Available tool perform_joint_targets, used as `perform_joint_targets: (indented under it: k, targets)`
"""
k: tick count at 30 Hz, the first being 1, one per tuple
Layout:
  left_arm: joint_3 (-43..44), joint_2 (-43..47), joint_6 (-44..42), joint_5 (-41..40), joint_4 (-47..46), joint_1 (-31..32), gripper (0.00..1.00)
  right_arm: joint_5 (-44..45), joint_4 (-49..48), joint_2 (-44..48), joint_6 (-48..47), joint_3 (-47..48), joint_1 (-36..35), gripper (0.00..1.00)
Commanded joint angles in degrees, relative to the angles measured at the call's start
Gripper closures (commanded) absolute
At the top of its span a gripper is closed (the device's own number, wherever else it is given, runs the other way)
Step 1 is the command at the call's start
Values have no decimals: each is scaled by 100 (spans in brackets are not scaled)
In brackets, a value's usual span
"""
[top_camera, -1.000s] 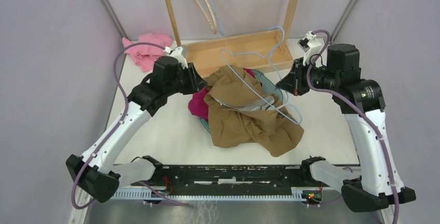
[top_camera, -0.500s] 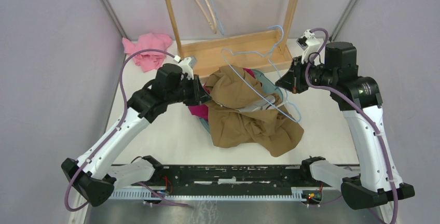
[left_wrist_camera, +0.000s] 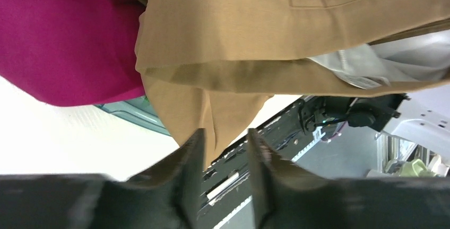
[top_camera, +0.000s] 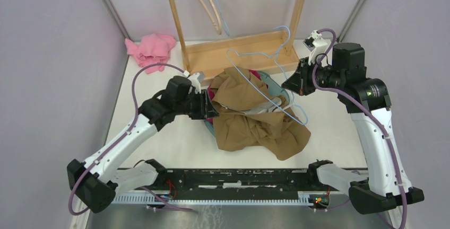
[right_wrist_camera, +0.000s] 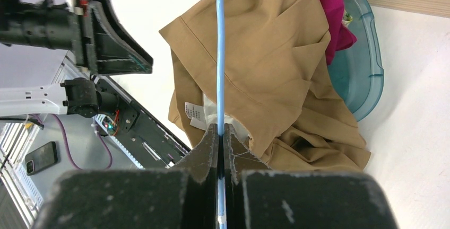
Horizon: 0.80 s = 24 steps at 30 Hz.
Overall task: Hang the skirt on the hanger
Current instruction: Hang the skirt on the hanger.
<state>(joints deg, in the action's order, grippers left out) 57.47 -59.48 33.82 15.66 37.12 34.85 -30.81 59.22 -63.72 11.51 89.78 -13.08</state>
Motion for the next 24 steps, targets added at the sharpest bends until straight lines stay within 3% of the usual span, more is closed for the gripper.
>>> perform_joint_targets:
  k: [1, 3, 14, 20, 24]
  targets:
    - [-192, -336, 255, 286, -707, 29, 52, 20, -255, 61, -15, 126, -28, 99]
    - [-185, -383, 298, 215, -804, 24, 45, 20, -232, 68, -25, 136, -24, 99]
    - [151, -599, 446, -63, -989, 19, 28, -34, -375, 145, 18, -33, -20, 99]
    - [309, -1032, 476, -82, -1104, 19, 28, -40, -403, 184, 27, -83, -18, 99]
    - [370, -1030, 452, -233, -1098, 13, 40, -44, -441, 209, 27, -133, -26, 99]
